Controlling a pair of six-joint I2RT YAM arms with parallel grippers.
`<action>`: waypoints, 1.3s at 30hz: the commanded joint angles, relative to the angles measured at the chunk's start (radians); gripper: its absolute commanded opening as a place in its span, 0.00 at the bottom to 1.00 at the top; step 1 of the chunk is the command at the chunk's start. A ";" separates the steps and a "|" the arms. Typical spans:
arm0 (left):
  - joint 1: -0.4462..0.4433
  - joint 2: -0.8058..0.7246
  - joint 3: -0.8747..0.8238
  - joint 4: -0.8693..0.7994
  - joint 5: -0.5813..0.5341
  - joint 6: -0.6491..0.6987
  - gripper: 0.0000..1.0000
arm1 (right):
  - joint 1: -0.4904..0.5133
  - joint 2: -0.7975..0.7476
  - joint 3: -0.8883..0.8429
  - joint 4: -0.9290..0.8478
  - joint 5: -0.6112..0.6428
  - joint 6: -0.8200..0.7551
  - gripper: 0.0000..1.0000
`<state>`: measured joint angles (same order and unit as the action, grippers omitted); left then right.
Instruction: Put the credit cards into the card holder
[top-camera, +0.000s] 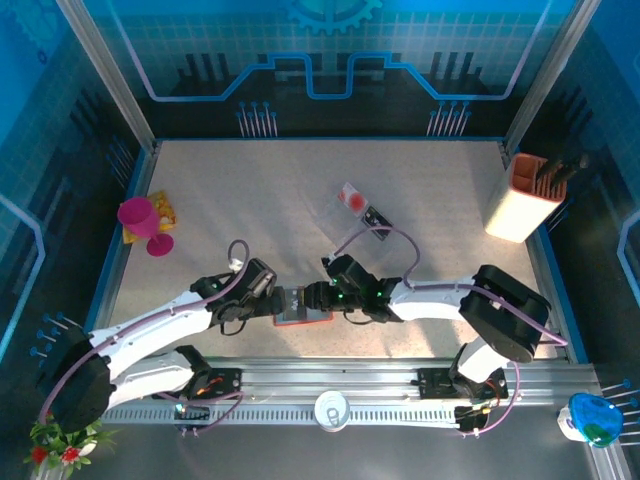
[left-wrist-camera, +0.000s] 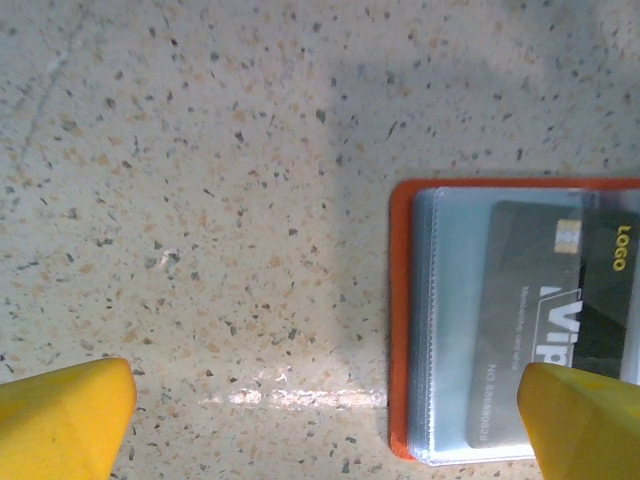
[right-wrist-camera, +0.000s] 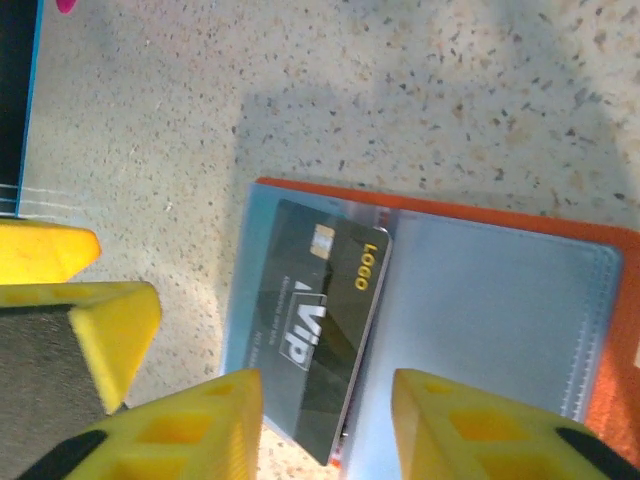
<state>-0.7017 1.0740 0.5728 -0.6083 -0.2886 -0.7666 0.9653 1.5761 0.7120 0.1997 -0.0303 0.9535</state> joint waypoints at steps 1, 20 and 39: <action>0.015 0.025 0.018 -0.065 -0.036 -0.040 0.99 | -0.004 0.001 0.079 -0.214 0.015 -0.123 0.32; 0.054 0.219 -0.030 0.033 -0.004 -0.062 0.99 | 0.051 0.261 0.332 -0.352 0.012 -0.237 0.09; 0.055 0.255 -0.057 0.085 0.030 -0.050 0.99 | 0.040 0.171 0.335 -0.389 0.064 -0.224 0.07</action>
<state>-0.6552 1.3006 0.5602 -0.5720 -0.3027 -0.8139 1.0164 1.8019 1.0760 -0.1722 0.0032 0.7280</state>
